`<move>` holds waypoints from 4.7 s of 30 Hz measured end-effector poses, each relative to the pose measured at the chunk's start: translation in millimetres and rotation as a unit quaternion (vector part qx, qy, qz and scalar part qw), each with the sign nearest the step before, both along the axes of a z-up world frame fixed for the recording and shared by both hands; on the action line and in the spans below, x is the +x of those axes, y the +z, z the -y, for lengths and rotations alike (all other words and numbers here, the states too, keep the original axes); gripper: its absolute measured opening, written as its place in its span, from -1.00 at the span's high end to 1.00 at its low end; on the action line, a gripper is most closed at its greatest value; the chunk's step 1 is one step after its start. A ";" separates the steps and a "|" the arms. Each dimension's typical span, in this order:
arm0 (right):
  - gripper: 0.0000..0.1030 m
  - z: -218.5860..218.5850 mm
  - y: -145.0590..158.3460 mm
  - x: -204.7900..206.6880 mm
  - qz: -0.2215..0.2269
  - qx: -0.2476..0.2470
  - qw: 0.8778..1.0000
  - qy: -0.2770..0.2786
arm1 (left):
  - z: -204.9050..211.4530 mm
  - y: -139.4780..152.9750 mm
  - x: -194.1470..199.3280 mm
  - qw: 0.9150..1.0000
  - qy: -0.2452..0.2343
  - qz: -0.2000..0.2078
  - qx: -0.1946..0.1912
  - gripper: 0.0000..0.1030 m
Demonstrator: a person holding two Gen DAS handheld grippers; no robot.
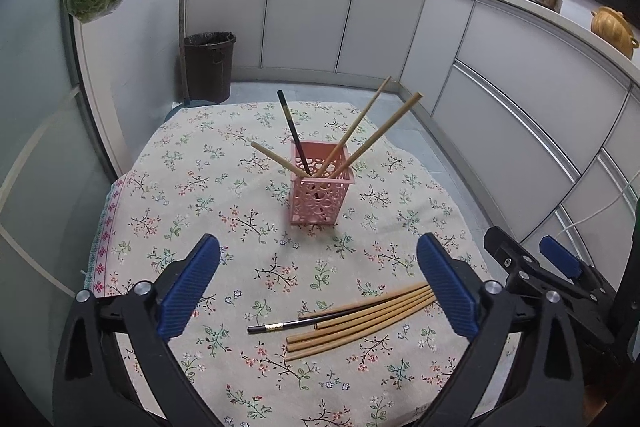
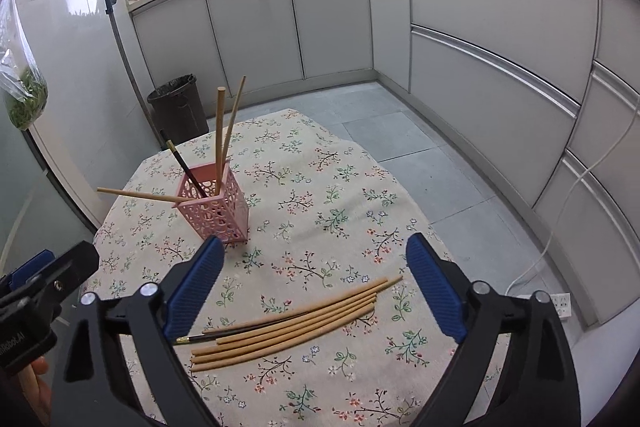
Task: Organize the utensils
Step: 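Withdraw both tools from the basket toward the remaining bamboo chopsticks, then grasp a bamboo chopstick with the left tool and lift it upright, then grasp a bamboo chopstick with the right tool while the left tool holds its own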
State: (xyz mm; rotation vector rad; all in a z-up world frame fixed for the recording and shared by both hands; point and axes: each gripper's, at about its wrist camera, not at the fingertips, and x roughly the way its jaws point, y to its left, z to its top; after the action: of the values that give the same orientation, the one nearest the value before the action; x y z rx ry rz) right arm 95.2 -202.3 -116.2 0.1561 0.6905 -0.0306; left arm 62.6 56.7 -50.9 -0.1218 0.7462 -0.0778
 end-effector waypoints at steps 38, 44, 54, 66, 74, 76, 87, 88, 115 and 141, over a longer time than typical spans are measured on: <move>-0.88 180.1 -106.5 -69.8 -0.208 0.302 0.902 -0.228 | 158.1 -141.3 93.7 0.930 -0.238 -0.253 0.123 -0.87; -0.88 177.3 -109.0 -64.2 -0.220 0.309 0.899 -0.221 | 188.8 -163.9 133.9 0.909 -0.252 -0.297 0.150 -0.79; -0.88 179.9 -121.3 -57.2 -0.246 0.322 0.888 -0.216 | 209.4 -179.1 155.4 0.894 -0.267 -0.322 0.163 -0.69; -0.88 183.0 -123.0 -56.8 -0.248 0.330 0.885 -0.217 | 211.2 -186.6 161.5 0.900 -0.251 -0.297 0.197 -0.42; -0.88 184.5 -124.9 -56.5 -0.251 0.334 0.881 -0.222 | 206.6 -185.1 166.7 0.897 -0.266 -0.309 0.171 0.01; -0.88 183.6 -125.4 -56.0 -0.252 0.335 0.881 -0.222 | 210.4 -184.5 166.3 0.894 -0.274 -0.309 0.173 0.09; -0.88 182.3 -128.3 -55.3 -0.256 0.345 0.875 -0.223 | 200.7 -185.0 162.3 0.894 -0.287 -0.297 0.173 0.73; -0.88 180.8 -128.0 -54.5 -0.257 0.344 0.876 -0.221 | 198.5 -184.5 161.0 0.896 -0.287 -0.292 0.174 0.77; -0.16 114.0 -127.4 90.1 -0.323 0.262 0.882 -0.222 | 32.4 -5.1 -16.9 0.981 -0.165 -0.021 0.102 0.87; 0.89 109.8 -125.2 125.4 -0.282 0.343 0.870 -0.215 | -31.6 39.3 -35.8 0.994 -0.080 0.060 0.033 0.87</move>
State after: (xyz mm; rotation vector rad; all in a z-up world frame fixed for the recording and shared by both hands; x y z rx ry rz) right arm 220.7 -312.1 -241.3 1.0197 1.2240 -0.2691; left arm 26.8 88.3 -11.5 0.0067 0.6373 -0.2113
